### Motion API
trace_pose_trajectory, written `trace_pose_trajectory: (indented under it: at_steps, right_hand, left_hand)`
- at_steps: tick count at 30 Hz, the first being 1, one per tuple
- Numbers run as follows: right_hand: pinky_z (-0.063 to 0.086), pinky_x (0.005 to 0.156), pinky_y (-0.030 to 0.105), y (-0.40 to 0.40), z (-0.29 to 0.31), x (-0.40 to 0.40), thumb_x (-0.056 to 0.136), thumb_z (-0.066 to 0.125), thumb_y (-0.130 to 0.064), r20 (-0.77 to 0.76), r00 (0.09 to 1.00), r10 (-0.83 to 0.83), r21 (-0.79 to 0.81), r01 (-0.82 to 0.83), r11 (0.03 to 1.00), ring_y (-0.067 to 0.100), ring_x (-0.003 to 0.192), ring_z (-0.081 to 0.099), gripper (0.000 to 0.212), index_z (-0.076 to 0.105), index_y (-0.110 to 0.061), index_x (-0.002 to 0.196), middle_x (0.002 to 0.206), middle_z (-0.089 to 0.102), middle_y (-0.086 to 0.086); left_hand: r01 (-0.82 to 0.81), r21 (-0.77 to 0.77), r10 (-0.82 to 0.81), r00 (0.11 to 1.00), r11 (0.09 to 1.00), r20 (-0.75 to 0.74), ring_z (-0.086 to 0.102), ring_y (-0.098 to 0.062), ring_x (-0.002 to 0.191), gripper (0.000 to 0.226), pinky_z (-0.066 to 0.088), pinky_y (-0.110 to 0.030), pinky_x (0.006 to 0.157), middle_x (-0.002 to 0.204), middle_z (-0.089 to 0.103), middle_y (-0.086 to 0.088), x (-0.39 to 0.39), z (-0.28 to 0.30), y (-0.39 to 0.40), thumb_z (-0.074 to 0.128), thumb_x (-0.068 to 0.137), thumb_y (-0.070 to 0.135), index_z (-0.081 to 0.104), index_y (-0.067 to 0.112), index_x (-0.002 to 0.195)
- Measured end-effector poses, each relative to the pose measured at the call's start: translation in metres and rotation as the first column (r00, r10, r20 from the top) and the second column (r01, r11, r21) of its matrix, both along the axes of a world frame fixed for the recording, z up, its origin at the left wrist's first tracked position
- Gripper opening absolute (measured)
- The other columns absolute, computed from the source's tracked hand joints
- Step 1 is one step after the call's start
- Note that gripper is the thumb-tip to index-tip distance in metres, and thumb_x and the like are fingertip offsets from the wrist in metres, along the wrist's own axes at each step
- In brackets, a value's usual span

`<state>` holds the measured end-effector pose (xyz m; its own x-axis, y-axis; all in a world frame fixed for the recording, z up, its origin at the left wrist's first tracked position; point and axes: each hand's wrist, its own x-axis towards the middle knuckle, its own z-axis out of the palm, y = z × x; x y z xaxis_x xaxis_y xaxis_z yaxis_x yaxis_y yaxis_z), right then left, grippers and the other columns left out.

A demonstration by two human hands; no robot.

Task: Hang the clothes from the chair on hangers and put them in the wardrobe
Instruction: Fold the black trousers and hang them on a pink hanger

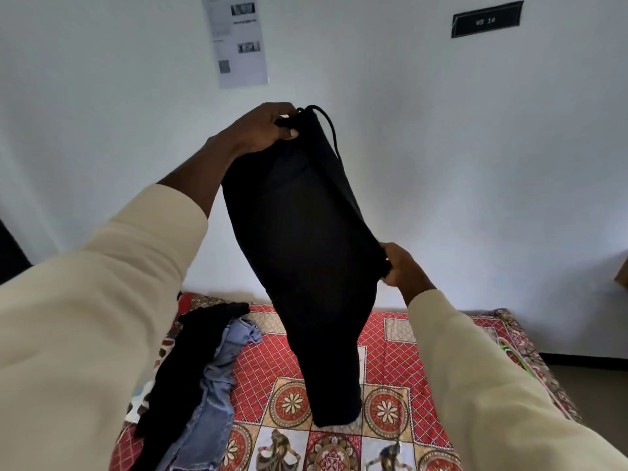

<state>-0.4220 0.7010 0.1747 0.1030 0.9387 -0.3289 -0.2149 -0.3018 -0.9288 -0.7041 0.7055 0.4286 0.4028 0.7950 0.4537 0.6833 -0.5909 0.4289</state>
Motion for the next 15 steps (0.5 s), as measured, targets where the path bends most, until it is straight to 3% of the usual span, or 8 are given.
trace_pose_trajectory:
  at_steps: [3,6,8,9,12,15]
  right_hand:
    - [0.040,0.090,0.036,-0.001,0.003,0.011,0.088,0.066,-0.050,0.061,0.979,-0.194,0.163,0.182,0.970,0.026,0.117,0.051,0.058,0.056,-0.008,0.127,0.130,0.058,0.002]
    - [0.044,0.094,0.029,-0.010,0.001,0.024,0.091,0.059,-0.055,0.020,1.000,-0.004,0.336,-0.003,0.942,0.019,0.121,0.058,0.052,0.065,-0.014,0.122,0.122,0.068,-0.002]
    - [0.047,0.096,0.030,-0.015,-0.003,0.032,0.087,0.070,-0.041,0.101,0.985,0.142,0.409,-0.172,0.896,0.017,0.117,0.062,0.045,0.064,-0.018,0.125,0.121,0.069,-0.002]
    - [0.049,0.097,0.032,-0.016,-0.006,0.036,0.081,0.079,-0.027,0.167,0.977,0.136,0.418,-0.195,0.887,0.019,0.115,0.063,0.050,0.062,-0.018,0.127,0.121,0.069,-0.001]
    - [0.054,0.087,0.034,-0.019,-0.012,0.054,0.072,0.073,0.005,0.260,0.963,-0.064,0.366,-0.037,0.930,0.026,0.104,0.067,0.051,0.069,-0.017,0.117,0.107,0.073,0.003]
    - [0.055,0.083,0.034,-0.028,-0.004,0.086,0.071,0.061,0.009,0.296,0.944,-0.146,0.303,0.052,0.952,0.026,0.091,0.068,0.038,0.075,-0.019,0.094,0.094,0.073,0.006]
  left_hand:
    - [-0.046,0.012,0.045,0.998,0.999,0.046,0.060,-0.016,0.091,0.020,0.047,-0.037,0.092,0.107,0.068,-0.008,-0.008,-0.002,0.003,0.064,0.093,0.024,0.063,0.017,0.111]
    - [-0.078,0.029,0.073,0.987,0.997,0.143,0.058,-0.011,0.085,0.017,0.045,-0.029,0.084,0.099,0.066,-0.003,-0.008,-0.006,0.004,0.065,0.091,0.026,0.064,0.019,0.106]
    - [-0.083,0.042,0.073,0.976,0.996,0.203,0.057,-0.006,0.078,0.009,0.043,-0.025,0.077,0.090,0.063,0.005,-0.003,-0.008,0.004,0.064,0.091,0.025,0.063,0.022,0.099]
    - [-0.083,0.051,0.070,0.975,0.995,0.209,0.056,-0.004,0.075,0.005,0.042,-0.024,0.074,0.086,0.061,0.007,0.001,-0.009,0.004,0.064,0.091,0.025,0.062,0.024,0.095]
    - [-0.081,0.061,0.074,0.990,0.995,0.117,0.054,-0.006,0.079,0.002,0.038,-0.026,0.075,0.089,0.059,0.009,0.015,-0.017,0.004,0.060,0.094,0.027,0.059,0.026,0.092]
    - [-0.128,0.065,0.127,0.992,0.990,0.010,0.054,-0.017,0.094,0.022,0.035,-0.030,0.080,0.105,0.060,0.000,0.022,-0.042,0.011,0.053,0.098,0.031,0.055,0.016,0.113]
